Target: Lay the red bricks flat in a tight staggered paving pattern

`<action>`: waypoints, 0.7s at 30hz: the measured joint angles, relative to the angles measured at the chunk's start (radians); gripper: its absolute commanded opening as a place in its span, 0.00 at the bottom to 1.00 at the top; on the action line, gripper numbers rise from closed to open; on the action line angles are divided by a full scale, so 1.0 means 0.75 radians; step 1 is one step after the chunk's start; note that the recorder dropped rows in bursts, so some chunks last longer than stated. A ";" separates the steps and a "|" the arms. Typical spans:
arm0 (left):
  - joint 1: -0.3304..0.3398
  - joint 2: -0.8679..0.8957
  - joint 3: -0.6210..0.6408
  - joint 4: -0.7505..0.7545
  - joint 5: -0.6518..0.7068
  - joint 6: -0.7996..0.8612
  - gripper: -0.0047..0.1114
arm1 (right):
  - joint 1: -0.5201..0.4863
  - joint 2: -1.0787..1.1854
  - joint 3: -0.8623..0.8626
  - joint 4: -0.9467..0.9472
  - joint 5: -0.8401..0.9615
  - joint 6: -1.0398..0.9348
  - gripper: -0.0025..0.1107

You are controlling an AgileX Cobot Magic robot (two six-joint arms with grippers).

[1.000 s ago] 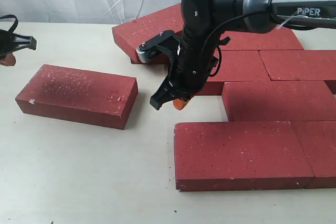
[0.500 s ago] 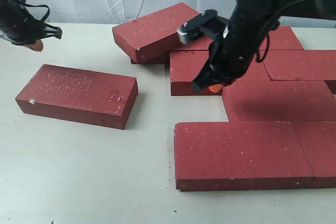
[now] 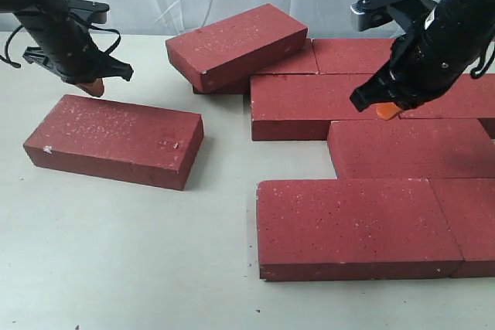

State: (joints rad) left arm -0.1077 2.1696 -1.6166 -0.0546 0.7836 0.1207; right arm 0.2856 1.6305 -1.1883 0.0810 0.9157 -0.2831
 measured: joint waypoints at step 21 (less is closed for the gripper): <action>-0.121 0.000 0.022 -0.102 0.265 -0.039 0.04 | 0.000 -0.122 0.082 0.259 -0.094 -0.128 0.01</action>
State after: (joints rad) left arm -0.1983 2.1696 -1.6000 -0.1309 0.9820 0.0914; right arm 0.2856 1.5392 -1.1268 0.2754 0.8454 -0.3793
